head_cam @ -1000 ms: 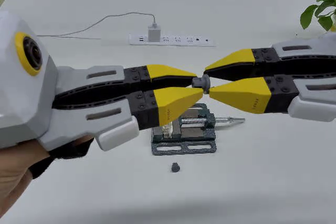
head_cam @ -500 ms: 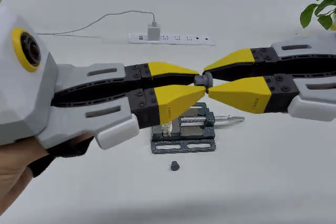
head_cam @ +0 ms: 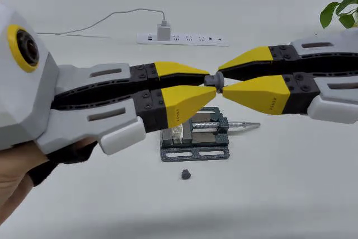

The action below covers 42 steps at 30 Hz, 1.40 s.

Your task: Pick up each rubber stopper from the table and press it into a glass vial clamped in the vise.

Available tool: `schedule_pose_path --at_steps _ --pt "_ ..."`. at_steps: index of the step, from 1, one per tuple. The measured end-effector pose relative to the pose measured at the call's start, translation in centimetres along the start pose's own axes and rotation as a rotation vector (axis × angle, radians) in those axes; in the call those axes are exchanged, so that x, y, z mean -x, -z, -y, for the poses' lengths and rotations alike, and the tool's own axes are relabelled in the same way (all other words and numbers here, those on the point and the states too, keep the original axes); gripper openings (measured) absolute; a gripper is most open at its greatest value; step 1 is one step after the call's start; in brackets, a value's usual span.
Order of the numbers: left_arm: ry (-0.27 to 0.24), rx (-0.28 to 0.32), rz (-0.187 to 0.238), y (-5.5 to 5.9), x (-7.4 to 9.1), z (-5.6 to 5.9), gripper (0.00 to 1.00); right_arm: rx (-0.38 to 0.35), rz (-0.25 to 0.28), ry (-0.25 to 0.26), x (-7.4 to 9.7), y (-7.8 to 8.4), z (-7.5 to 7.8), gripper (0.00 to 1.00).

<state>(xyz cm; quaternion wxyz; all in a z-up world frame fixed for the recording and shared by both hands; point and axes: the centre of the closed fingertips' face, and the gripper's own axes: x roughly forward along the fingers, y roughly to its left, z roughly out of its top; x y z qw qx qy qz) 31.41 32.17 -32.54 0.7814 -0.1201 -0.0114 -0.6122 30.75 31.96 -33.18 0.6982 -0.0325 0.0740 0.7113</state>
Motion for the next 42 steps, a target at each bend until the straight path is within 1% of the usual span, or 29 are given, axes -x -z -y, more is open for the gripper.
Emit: schedule_pose_path --at_steps 15,30,42 --pt "0.015 0.017 0.004 0.06 0.07 0.23 0.03 -0.007 0.0 -0.016 -0.1 -0.11 -0.38 0.07" --pt "0.017 0.019 0.002 0.2 0.17 0.29 0.04 0.024 -0.014 -0.018 -0.1 -0.09 -0.46 0.06" --pt "0.022 0.011 -0.017 0.5 -0.07 0.29 0.04 0.03 -0.033 -0.01 -0.01 0.31 -0.36 0.05"
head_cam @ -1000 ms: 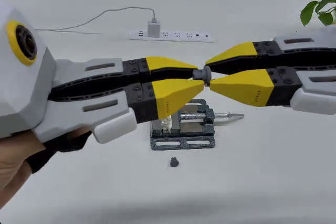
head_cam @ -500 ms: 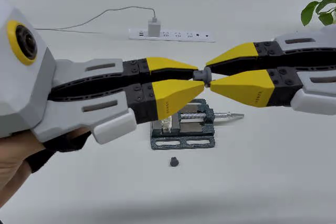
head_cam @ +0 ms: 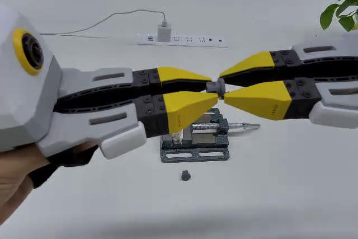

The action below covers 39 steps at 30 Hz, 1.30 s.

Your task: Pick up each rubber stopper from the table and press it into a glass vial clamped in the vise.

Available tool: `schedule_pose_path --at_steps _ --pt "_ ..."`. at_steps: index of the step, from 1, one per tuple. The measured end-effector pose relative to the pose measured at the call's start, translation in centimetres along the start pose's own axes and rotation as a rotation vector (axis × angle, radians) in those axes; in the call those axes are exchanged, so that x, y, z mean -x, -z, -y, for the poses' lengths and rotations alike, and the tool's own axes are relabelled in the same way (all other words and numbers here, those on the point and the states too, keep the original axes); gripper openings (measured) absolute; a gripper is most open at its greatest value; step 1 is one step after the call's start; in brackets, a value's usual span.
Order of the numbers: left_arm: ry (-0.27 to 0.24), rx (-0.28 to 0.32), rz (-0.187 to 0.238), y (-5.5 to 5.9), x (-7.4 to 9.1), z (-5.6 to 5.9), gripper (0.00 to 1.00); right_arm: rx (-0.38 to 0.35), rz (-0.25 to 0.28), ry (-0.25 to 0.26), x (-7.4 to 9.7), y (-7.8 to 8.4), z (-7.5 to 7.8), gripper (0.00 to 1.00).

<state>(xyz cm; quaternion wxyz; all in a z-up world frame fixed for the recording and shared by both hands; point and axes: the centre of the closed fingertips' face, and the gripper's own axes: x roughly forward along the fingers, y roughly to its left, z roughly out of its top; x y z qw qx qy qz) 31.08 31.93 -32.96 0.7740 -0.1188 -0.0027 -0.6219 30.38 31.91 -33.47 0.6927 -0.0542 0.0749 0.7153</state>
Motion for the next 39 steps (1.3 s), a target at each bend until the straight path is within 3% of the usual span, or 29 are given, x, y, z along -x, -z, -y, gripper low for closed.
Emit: schedule_pose_path --at_steps 21,28,39 --pt "-0.027 -0.031 -0.052 1.0 0.7 -0.3 0.09 -0.032 -0.031 0.004 -0.2 1.1 0.5 0.05" --pt "-0.081 -0.065 -0.134 3.1 2.0 -1.2 0.21 -0.048 -0.066 0.021 0.0 1.7 1.2 0.05" --pt "-0.166 -0.115 -0.279 7.6 4.4 -2.7 0.44 -0.074 -0.202 0.072 -0.2 4.0 3.4 0.05"
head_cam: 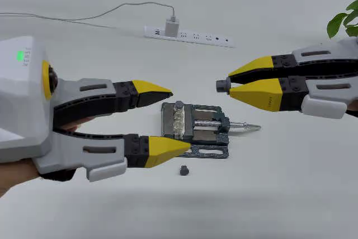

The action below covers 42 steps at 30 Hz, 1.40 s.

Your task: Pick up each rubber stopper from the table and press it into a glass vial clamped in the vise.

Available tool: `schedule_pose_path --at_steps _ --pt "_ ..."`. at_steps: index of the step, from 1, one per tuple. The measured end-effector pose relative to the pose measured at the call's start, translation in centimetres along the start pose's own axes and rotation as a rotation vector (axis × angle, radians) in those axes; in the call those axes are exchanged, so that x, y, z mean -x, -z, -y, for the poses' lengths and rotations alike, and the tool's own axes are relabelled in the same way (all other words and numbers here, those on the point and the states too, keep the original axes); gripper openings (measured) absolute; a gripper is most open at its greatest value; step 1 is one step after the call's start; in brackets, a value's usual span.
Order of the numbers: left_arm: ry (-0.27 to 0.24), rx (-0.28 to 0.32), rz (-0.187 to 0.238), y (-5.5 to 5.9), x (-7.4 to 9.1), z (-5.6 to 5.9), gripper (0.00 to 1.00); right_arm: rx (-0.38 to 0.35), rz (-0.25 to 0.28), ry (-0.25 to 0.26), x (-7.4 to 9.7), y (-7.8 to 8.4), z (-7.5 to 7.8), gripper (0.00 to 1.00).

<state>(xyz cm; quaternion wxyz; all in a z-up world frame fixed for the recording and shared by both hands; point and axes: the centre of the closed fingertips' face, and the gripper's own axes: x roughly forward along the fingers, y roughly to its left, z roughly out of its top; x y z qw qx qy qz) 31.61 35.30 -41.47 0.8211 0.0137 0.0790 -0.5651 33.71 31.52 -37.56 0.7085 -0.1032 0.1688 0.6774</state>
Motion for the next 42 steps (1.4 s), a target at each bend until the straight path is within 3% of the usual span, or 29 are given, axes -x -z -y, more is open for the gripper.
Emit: schedule_pose_path --at_steps 12,17,22,32,35,38,42 --pt "-0.032 -0.029 -0.132 5.0 0.6 -0.3 0.63 -0.007 -0.167 0.002 -1.8 1.9 2.4 0.05" --pt "-0.042 -0.021 -0.154 6.6 0.6 -0.4 0.69 -0.011 -0.243 0.008 -2.8 2.9 3.7 0.05" --pt "-0.033 -0.019 -0.193 8.5 0.5 -0.2 0.74 -0.008 -0.355 0.002 -4.2 4.6 5.1 0.05" --pt "-0.029 0.0 -0.187 10.1 0.6 -0.9 0.84 0.023 -0.568 -0.007 -6.7 9.1 7.9 0.05" --pt "-0.028 0.013 -0.175 10.4 0.6 -1.1 0.89 0.008 -0.605 -0.018 -7.6 10.2 8.4 0.05" --pt "-0.027 0.018 -0.171 11.0 0.5 -1.2 0.91 0.046 -0.696 -0.013 -7.8 12.0 9.3 0.05" --pt "-0.018 0.025 -0.181 11.8 0.2 -1.0 0.93 0.059 -0.758 -0.021 -8.6 13.9 9.9 0.05"
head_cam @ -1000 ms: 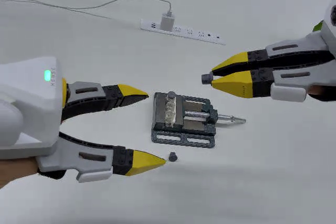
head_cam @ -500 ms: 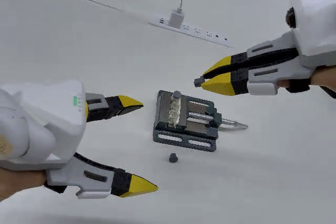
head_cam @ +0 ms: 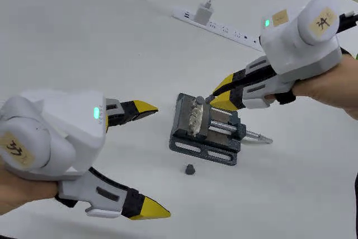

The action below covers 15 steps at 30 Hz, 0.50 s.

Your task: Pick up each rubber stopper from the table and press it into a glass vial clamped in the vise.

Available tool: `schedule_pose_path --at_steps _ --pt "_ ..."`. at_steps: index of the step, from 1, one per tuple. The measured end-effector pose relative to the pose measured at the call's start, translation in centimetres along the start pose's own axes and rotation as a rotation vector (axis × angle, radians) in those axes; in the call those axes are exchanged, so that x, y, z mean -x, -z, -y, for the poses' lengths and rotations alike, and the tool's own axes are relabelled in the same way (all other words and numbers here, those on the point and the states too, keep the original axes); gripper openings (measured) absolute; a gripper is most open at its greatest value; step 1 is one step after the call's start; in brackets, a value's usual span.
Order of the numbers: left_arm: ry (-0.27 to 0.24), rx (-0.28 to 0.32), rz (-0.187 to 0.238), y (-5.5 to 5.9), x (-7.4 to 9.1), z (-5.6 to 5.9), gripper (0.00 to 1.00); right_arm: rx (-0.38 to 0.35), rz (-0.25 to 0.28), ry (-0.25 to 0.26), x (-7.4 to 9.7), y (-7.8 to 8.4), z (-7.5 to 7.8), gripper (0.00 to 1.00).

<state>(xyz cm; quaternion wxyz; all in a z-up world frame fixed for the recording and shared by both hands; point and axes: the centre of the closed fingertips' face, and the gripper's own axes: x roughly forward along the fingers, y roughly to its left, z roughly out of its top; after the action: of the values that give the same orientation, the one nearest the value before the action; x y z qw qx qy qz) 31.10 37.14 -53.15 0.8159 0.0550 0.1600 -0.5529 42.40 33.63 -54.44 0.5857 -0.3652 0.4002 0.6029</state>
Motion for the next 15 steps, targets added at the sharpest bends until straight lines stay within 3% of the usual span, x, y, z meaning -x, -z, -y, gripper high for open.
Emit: schedule_pose_path --at_steps 8,15 --pt "-0.006 0.023 0.022 0.3 -0.2 -0.3 0.96 0.045 -0.097 0.017 -2.7 1.5 1.1 0.05" --pt "-0.013 0.036 0.026 0.7 -0.1 -0.7 0.96 0.071 -0.133 0.023 -3.4 2.0 1.4 0.05"
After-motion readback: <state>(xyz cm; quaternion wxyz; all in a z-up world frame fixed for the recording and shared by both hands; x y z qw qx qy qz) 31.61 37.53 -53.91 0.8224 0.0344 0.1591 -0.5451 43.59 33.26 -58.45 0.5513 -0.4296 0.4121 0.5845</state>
